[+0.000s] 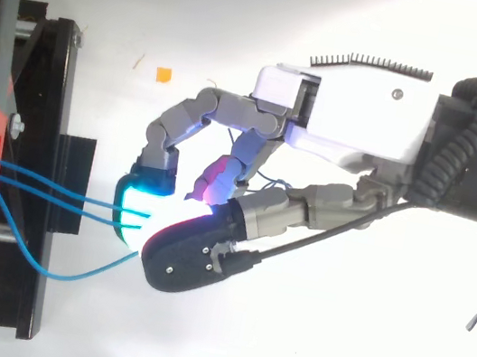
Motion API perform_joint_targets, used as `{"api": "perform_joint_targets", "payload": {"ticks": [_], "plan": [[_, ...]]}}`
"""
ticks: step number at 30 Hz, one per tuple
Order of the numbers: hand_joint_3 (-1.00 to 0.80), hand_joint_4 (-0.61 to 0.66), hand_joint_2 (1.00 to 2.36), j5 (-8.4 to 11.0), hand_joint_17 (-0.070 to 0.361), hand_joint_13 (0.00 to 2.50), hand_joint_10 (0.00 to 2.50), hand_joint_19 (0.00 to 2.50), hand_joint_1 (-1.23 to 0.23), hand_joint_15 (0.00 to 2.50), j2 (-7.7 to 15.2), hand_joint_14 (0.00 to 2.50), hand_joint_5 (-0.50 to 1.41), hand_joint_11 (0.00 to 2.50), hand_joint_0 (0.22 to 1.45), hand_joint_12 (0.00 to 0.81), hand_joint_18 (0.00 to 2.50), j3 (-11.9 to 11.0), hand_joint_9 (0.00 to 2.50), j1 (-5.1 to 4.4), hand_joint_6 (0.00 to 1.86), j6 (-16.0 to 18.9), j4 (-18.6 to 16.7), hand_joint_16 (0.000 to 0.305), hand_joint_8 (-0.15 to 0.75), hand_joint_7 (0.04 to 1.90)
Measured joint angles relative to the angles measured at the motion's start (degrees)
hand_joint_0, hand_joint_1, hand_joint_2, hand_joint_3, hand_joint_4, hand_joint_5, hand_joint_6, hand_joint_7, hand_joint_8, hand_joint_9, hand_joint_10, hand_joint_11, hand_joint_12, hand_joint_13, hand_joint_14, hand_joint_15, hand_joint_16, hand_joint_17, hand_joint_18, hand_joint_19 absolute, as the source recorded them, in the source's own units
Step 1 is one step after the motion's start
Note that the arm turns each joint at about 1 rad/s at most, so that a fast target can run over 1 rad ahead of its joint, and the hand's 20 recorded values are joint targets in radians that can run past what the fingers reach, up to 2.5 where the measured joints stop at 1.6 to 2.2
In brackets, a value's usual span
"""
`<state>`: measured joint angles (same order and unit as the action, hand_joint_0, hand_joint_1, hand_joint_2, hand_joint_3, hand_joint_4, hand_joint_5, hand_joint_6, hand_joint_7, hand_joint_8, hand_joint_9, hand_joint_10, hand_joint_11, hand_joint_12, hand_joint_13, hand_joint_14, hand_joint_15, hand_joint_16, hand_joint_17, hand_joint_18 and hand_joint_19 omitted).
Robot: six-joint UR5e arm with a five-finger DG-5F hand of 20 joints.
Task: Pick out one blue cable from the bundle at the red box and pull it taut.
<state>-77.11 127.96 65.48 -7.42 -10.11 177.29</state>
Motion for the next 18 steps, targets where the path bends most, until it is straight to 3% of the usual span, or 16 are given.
{"api": "perform_joint_targets", "payload": {"ticks": [18], "plan": [[-0.35, 0.01, 1.01, 0.03, 0.104, 0.98, 0.02, 0.48, -0.83, 0.42, 0.01, 0.02, -0.12, 0.85, 0.68, 0.358, 0.94, 0.00, 1.26, -0.05, 0.91, 0.00, 0.01, 0.046, 0.303, 1.02]]}}
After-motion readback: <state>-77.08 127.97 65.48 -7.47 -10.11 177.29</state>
